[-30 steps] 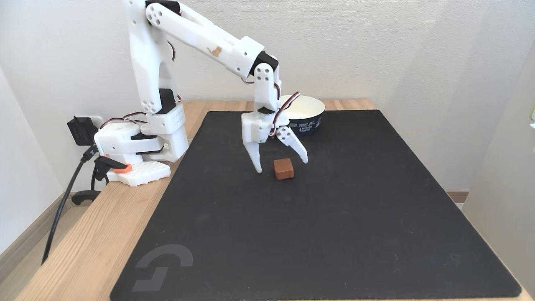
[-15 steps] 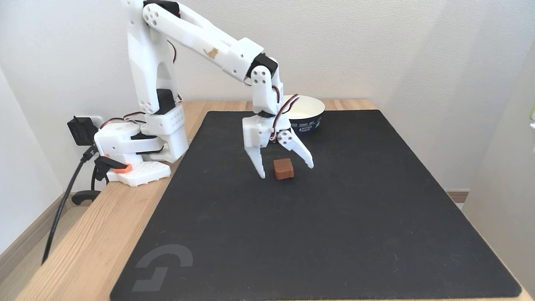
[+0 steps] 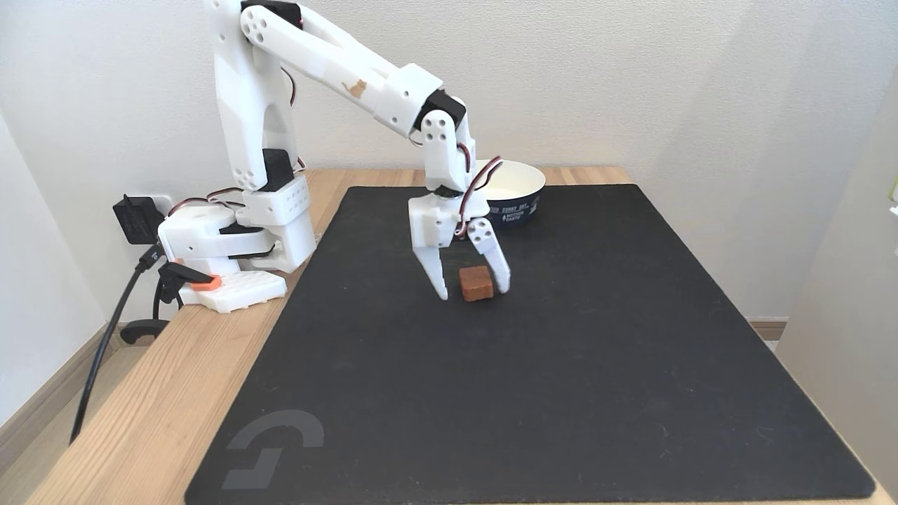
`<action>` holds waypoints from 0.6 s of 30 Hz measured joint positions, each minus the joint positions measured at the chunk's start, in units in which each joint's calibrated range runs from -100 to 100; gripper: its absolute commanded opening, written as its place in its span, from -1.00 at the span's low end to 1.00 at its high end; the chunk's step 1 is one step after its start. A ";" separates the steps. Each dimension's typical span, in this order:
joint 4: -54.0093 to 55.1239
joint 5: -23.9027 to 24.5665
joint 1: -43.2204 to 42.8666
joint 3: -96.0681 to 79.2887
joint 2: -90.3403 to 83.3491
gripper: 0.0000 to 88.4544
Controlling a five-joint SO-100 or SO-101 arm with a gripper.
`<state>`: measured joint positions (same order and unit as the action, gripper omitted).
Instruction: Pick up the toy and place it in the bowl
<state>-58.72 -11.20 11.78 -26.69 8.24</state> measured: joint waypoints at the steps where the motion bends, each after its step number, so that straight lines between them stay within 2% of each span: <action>1: 0.51 0.00 0.00 0.28 0.00 -0.83; 14: 1.86 -0.05 -0.67 1.32 -0.08 -0.95; 18: 1.52 -0.21 -3.75 0.00 -7.41 -0.95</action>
<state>-57.20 -11.40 8.03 -26.69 0.83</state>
